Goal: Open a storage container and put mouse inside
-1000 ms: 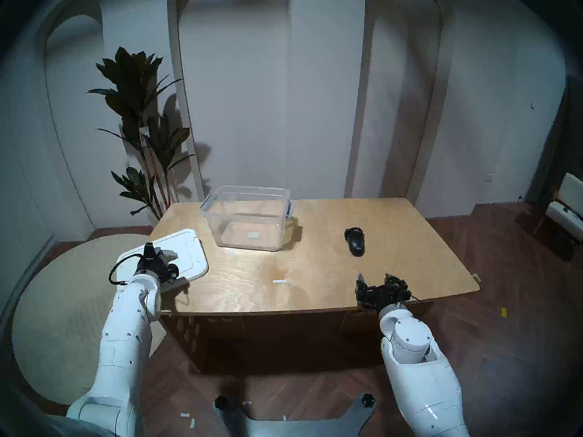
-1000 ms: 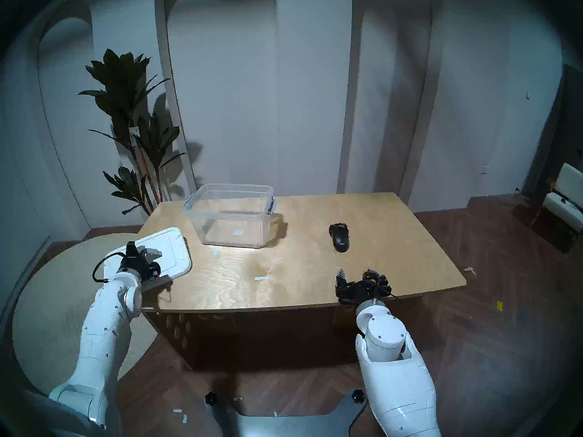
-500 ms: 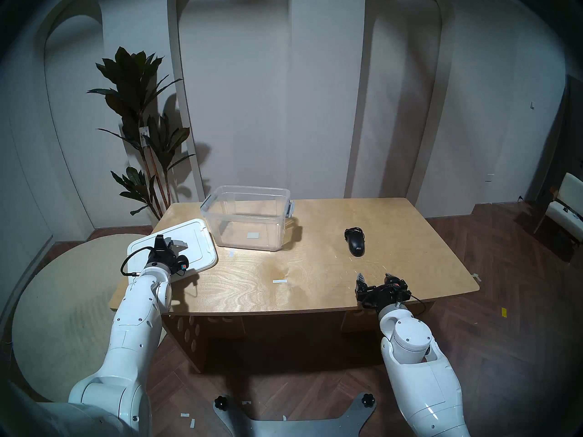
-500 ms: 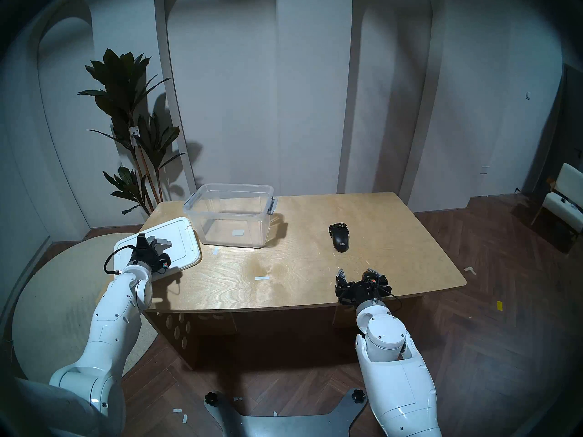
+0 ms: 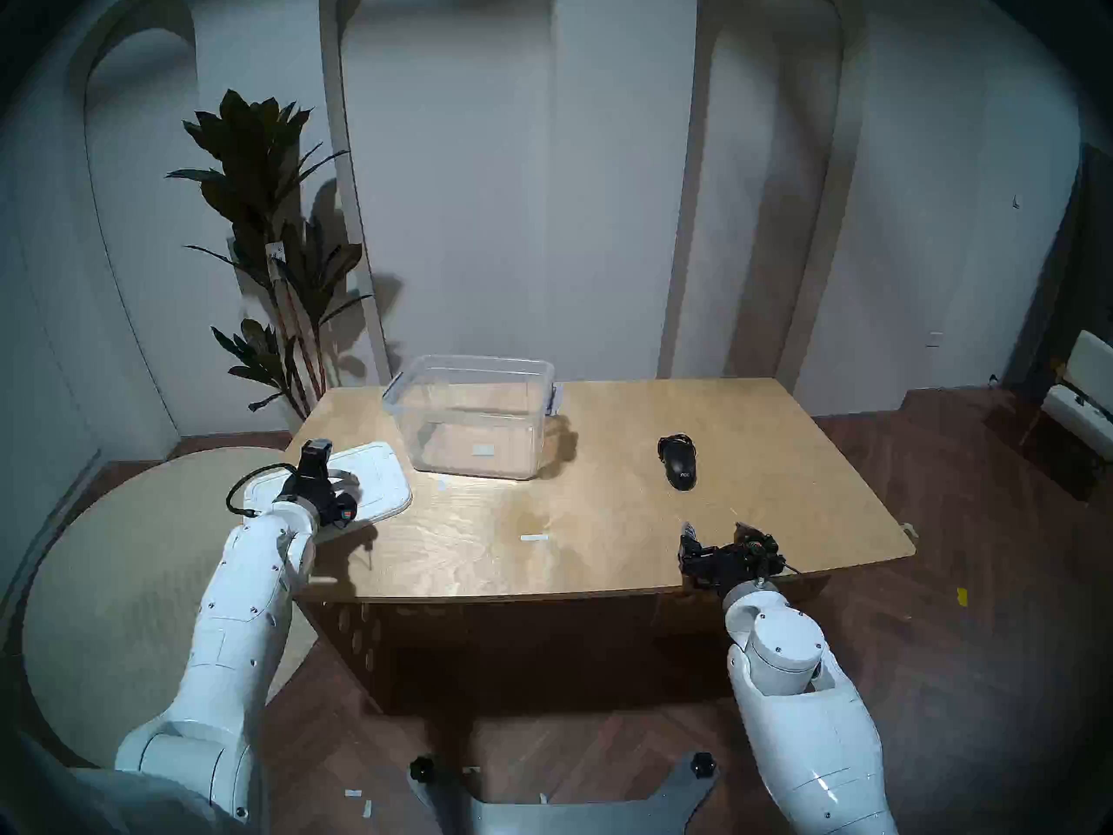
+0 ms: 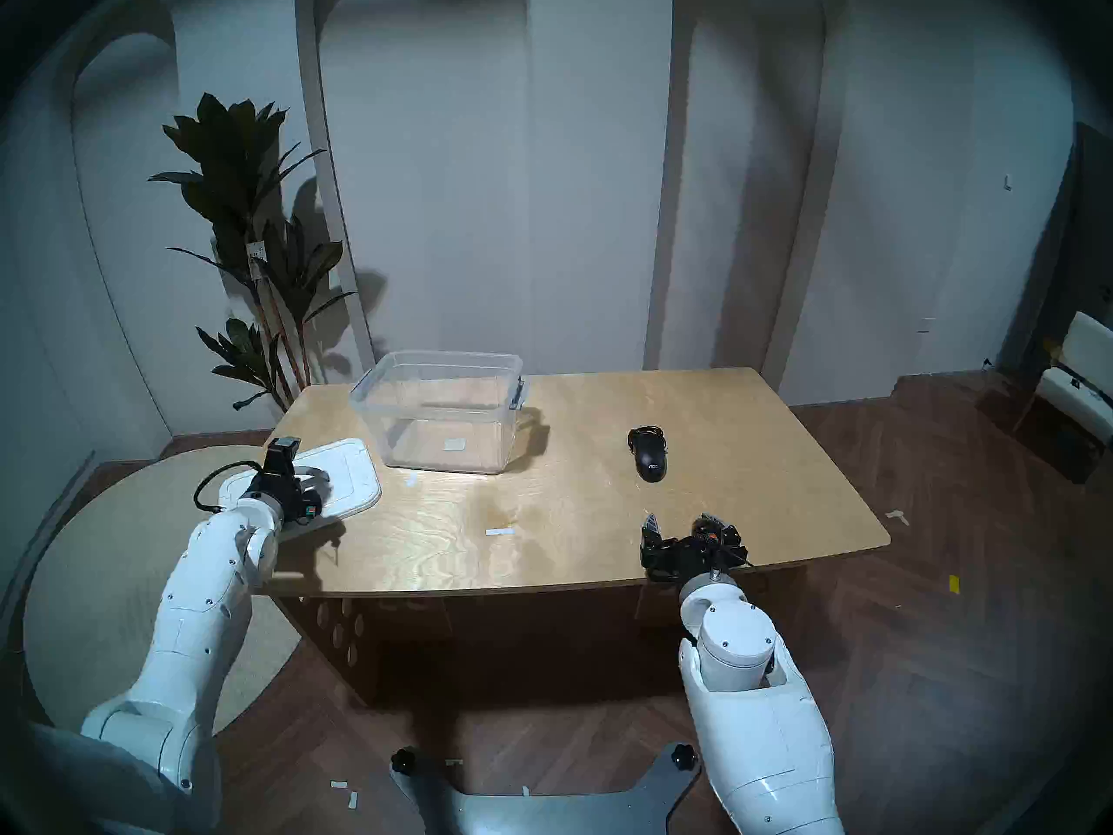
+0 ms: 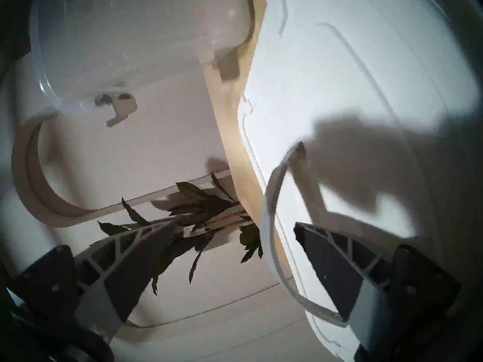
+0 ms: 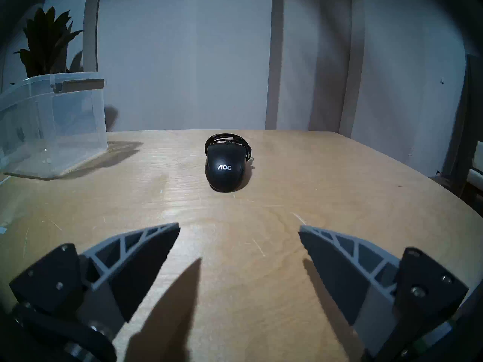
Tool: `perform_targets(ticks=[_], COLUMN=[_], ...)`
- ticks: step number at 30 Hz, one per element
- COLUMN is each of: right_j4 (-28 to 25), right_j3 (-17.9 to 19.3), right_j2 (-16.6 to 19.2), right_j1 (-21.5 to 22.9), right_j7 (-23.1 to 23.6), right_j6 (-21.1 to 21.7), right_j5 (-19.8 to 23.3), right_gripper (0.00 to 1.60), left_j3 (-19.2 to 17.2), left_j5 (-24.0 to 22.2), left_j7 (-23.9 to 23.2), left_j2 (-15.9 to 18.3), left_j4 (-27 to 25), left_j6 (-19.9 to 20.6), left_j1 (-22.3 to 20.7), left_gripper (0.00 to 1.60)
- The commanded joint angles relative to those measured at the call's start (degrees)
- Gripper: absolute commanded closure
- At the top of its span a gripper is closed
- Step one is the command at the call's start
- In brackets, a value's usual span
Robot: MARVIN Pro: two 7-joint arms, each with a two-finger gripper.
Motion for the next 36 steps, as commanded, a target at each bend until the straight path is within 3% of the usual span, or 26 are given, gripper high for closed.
perform_targets(ticks=[1,4,10,15,21,24,27,30,32,34,36], right_j4=[-1.04,-0.96,-0.86,-0.89,-0.86,-0.93,-1.09,-1.30,-1.34,-1.31,-1.21], right_j3=[-0.06,-0.11,-0.20,-0.28,-0.38,-0.42,-0.46,-0.49,-0.52,-0.54,-0.58], right_j2=[-0.05,0.00,0.09,0.17,0.28,0.32,0.36,0.42,0.45,0.48,0.51], right_j1=[0.46,0.50,0.55,0.54,0.56,0.53,0.45,0.31,0.29,0.31,0.38], right_j7=[0.04,-0.01,-0.10,-0.18,-0.28,-0.34,-0.38,-0.41,-0.43,-0.46,-0.49], right_j6=[-0.39,-0.38,-0.36,-0.40,-0.40,-0.43,-0.50,-0.56,-0.56,-0.55,-0.52], right_j5=[0.05,0.09,0.18,0.26,0.36,0.42,0.48,0.57,0.60,0.63,0.66], right_gripper=[0.00,0.00,0.00,0.00,0.00,0.00,0.00,0.00,0.00,0.00,0.00], left_j3=[-2.17,-3.37,-5.87,-8.56,-9.33,-8.89,-8.84,-7.90,-6.00,-5.37,-4.78], left_j5=[-1.00,-1.75,-5.86,-8.52,-15.01,-16.06,-18.01,-19.32,-16.60,-16.01,-17.05], left_j7=[-0.90,-1.44,-1.33,-1.12,-7.77,-11.92,-15.23,-19.12,-21.82,-24.34,-25.34], left_j2=[4.20,5.33,4.40,3.99,2.31,2.83,3.66,4.98,6.66,6.54,6.51], left_j4=[-6.35,-8.19,-12.84,-16.17,-21.25,-23.22,-23.08,-21.52,-19.94,-17.66,-18.45], left_j6=[-3.19,-4.70,-8.02,-8.50,-14.34,-16.23,-17.91,-16.21,-15.03,-14.58,-12.98], left_j1=[1.50,1.76,1.48,1.95,6.40,10.32,11.63,9.82,7.33,3.84,3.45], left_gripper=[0.00,0.00,0.00,0.00,0.00,0.00,0.00,0.00,0.00,0.00,0.00])
